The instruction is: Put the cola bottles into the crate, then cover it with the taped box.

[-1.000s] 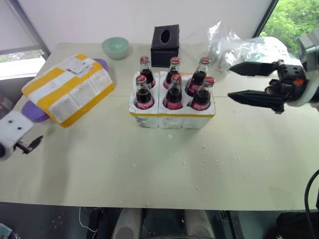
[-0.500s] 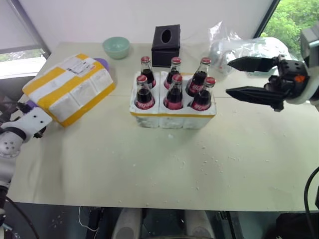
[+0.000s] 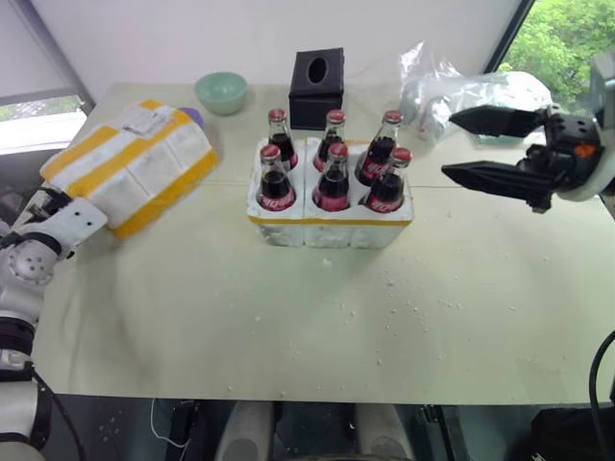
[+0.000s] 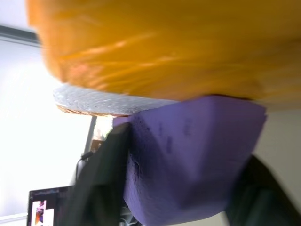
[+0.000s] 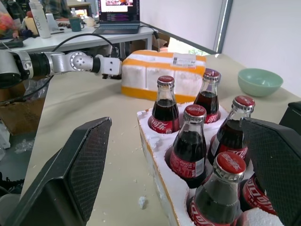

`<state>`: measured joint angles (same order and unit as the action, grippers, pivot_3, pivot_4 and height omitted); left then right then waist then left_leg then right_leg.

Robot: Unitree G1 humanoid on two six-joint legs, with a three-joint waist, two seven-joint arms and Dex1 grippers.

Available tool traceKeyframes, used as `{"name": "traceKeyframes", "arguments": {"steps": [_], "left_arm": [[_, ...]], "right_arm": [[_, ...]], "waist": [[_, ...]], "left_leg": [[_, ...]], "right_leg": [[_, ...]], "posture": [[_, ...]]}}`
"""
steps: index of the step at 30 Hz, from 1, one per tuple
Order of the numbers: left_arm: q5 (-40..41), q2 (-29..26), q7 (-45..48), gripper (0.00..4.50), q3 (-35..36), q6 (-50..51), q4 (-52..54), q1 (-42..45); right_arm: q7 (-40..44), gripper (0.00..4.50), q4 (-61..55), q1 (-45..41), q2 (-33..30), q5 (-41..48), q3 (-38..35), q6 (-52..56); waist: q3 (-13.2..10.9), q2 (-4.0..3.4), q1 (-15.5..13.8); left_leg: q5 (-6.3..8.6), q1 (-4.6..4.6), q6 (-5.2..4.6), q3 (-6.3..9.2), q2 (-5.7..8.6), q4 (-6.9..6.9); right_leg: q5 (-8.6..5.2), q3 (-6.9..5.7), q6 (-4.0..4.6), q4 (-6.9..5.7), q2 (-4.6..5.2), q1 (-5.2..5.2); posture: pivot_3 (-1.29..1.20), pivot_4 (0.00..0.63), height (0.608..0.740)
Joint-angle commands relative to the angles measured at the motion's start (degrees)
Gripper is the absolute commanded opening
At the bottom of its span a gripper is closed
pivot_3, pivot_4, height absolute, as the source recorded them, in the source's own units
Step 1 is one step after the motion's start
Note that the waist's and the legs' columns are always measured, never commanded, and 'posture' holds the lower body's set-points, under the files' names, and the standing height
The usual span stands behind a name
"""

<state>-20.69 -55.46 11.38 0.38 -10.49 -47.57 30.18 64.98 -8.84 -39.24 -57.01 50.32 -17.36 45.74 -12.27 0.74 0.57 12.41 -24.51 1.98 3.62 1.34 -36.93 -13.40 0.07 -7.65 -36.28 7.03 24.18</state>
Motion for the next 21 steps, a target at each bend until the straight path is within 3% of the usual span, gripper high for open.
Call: {"name": "traceKeyframes", "arguments": {"steps": [1, 11, 14, 21], "left_arm": [[-0.36, -0.62, 0.45, 1.78, -0.81, -0.87, -0.71, -0.22], [2.37, -7.57, 3.9, 1.78, 3.7, 0.06, 9.4, 3.05], [3.06, -8.54, 7.28, 1.78, 2.99, -0.26, 13.52, 10.79], [4.57, -3.61, 13.89, 1.78, -0.25, -1.49, 18.77, 25.32]], "right_arm": [[-0.07, 4.5, -1.69, 0.39, -1.13, 0.4, -2.73, -1.26], [1.4, 4.5, 0.22, 2.05, -3.24, -1.9, -2.56, -2.73], [1.31, 4.5, 1.11, 2.97, -3.3, -2.76, -2.79, -3.34], [0.83, 4.5, 1.36, 4.76, -3.38, -3.59, -3.59, -3.7]], "waist": [[0.01, -0.01, 0.06], [0.01, 0.03, 0.03], [0.0, 0.12, -0.46], [0.0, 0.12, 0.04]], "left_leg": [[0.0, 0.02, 0.0, -0.01, 0.0, 0.0], [0.0, 0.0, 0.0, -0.01, -0.03, -0.03], [0.0, -0.03, 0.01, 0.0, -0.02, -0.07], [0.0, -0.08, 0.0, -0.05, -0.02, -0.1]], "right_leg": [[0.0, 0.02, 0.0, 0.0, 0.0, -0.01], [0.0, 0.02, 0.0, -0.03, -0.02, 0.01], [0.0, 0.01, 0.0, -0.02, -0.03, 0.0], [0.1, 0.06, -0.08, 0.03, -0.05, -0.02]], "posture": [[0.0, 0.15, 0.737], [0.0, 0.15, 0.737], [0.0, 0.15, 0.737], [0.0, 0.15, 0.737]]}}
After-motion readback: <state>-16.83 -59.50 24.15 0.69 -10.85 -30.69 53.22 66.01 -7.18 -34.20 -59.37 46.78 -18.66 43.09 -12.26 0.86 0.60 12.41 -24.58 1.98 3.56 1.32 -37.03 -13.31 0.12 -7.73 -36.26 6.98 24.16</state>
